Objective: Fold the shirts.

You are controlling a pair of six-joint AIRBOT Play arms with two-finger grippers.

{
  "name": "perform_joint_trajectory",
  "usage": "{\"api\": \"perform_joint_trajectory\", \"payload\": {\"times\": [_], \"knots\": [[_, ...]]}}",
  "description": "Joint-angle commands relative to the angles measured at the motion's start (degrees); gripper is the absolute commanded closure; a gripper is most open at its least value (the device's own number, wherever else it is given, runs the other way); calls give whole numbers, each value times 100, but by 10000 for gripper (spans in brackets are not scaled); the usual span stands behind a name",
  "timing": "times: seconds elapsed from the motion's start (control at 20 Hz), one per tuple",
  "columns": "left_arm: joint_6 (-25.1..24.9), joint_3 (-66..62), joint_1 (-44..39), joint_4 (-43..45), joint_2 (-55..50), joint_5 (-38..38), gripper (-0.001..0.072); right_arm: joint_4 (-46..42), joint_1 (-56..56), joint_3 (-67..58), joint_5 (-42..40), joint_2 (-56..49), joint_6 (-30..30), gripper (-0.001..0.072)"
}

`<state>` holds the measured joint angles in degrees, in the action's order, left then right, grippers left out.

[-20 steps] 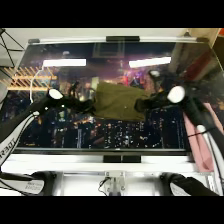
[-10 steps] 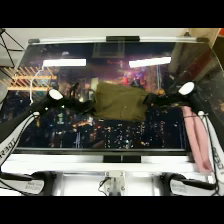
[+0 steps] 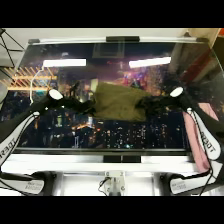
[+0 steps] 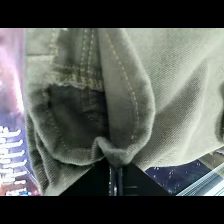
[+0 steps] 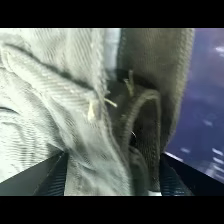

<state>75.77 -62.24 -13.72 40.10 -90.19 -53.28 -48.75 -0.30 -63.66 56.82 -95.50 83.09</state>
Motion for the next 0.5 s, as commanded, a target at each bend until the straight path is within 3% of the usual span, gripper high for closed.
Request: {"api": "perform_joint_trajectory", "payload": {"times": [0.0, 0.05, 0.15, 0.2, 0.25, 0.35, 0.4, 0.45], "knots": [[-2, 2, 0, 0, 4, 4, 662, 354, 92, 22, -44, -267, -162, 37], [-2, 2, 0, 0, 4, 4, 662, 579, 157, 22, -46, -315, -308, 125], [-2, 2, 0, 0, 4, 2, 661, 1069, 284, 22, -190, -361, -802, 478], [-4, 2, 0, -2, 4, -4, 658, 1357, 302, 15, -341, -361, -1012, 573], [-17, 0, 15, -2, 4, -26, 595, 1687, 291, -35, -363, -361, -1263, 575], [-24, -98, 144, 0, 9, -258, 126, 2096, 146, -280, -162, -258, -1751, 576], [-79, -232, 273, -2, 11, -498, 69, 2083, 57, -457, -59, -138, -1759, 576], [-302, -404, 413, -20, 28, -807, 70, 2081, -37, -625, 44, -7, -1746, 576]]}}
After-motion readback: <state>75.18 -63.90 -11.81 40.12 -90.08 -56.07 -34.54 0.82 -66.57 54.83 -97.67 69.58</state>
